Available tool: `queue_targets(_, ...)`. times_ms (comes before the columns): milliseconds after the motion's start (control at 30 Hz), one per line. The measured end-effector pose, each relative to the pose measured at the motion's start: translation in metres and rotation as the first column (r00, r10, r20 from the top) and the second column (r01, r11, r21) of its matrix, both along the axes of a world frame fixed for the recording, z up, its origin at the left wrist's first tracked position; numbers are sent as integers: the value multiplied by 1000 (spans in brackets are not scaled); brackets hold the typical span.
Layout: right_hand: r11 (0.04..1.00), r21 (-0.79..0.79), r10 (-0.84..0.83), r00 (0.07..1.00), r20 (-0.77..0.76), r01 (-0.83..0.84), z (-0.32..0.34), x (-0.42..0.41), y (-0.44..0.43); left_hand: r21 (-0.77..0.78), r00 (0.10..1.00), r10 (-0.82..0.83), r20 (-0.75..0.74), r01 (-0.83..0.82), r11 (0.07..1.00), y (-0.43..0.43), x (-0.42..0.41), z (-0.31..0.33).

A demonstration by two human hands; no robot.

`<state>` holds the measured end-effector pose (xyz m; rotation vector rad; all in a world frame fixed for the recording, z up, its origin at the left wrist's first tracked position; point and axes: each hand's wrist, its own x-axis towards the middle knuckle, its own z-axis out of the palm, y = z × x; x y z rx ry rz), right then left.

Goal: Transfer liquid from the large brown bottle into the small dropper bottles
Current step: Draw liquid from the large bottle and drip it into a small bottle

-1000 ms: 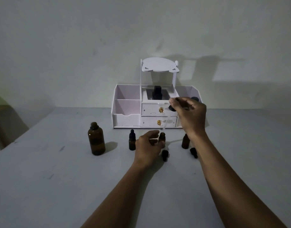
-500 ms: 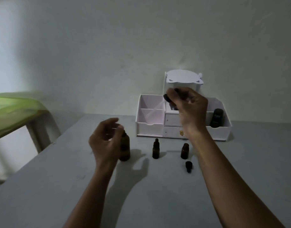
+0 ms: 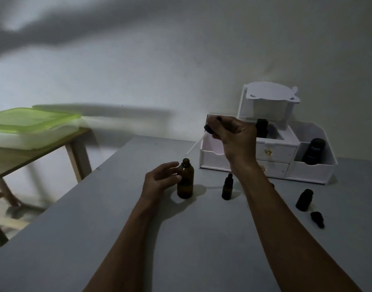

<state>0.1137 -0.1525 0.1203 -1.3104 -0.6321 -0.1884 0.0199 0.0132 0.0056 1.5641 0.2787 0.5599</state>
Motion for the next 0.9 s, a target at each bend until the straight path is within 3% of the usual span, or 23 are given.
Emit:
queue_targets(167, 995, -100, 13, 998, 57, -8, -7, 1, 5, 132, 998, -49, -39, 54, 990, -4, 2, 2)
queue_targets(667, 889, -457, 105, 976, 193, -6, -51, 2, 34, 146, 998, -9, -61, 18, 989, -7, 4, 2)
queue_targets(900, 887, -461, 100, 976, 196, 2, -59, 6, 32, 147, 998, -7, -66, 17, 989, -9, 1, 4)
